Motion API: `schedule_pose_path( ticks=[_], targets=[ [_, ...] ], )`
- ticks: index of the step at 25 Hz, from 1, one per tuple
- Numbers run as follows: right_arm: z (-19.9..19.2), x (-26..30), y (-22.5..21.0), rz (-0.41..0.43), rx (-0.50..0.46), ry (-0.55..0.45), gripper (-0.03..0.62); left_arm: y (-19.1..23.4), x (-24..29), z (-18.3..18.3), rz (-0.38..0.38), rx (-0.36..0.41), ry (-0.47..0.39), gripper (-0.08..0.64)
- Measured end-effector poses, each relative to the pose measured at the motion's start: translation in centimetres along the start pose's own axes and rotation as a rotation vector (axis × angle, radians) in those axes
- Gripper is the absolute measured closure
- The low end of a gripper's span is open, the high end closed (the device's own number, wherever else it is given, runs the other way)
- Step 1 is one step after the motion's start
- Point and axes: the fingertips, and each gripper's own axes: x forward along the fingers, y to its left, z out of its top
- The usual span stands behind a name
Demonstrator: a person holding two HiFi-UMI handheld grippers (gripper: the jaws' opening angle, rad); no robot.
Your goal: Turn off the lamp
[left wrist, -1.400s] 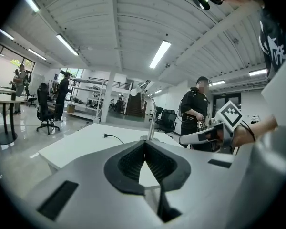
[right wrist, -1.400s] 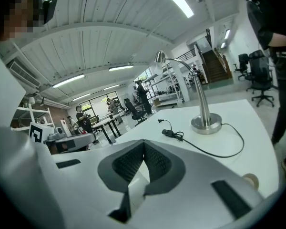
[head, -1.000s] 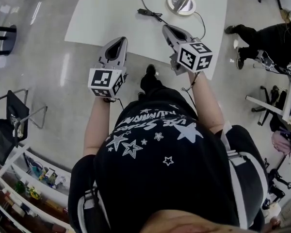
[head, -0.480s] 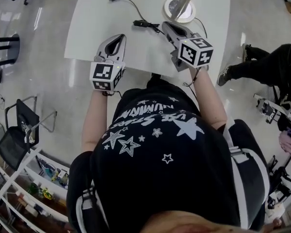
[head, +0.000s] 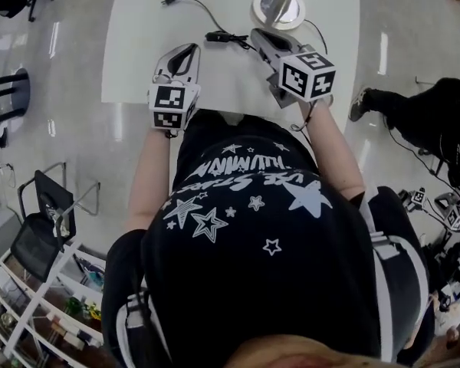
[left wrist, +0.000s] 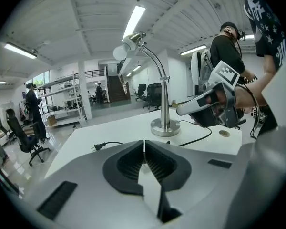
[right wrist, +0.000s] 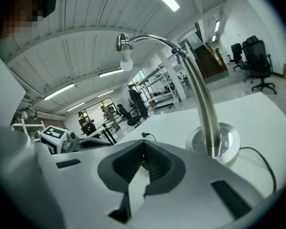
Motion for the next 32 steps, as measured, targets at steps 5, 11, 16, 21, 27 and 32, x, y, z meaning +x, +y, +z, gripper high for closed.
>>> schedule_pose_path(
  ticks=[5,11,16,21,27,32],
  targets=[
    [0.5,-0.6,-0.6,-0.083,0.03,-0.024,0.588,-0.1,2.4,-0.7,-0.117,0.051,0.056,0.548],
    [0.3,-0.6,-0.7,-0.181,0.075,-0.041,0.588,0.5,4.5,-0.8,-0.234,0.107,0.094,0.546],
    [-0.3,0.3,-0.6,-0.246,0.117,-0.045,0.588,-0.3,5.9,-2.2,-0.377,0.167,0.163,0.44],
    [-0.7,1.1,-1.6,-0.281,0.139,-0.033,0.588,-1.7,7.8,-3.8,-0.465,0.283,0.202,0.387],
    [-0.8,1.2,-2.5,-0.32,0.158,-0.018,0.588,-3.6,9.6,-4.6,-0.549,0.402,0.242,0.356],
    [-2.1,1.6,-1.1,-0.344,0.184,-0.012,0.588,-4.2,8.9,-5.7,-0.58,0.514,0.234,0.356]
  ],
)
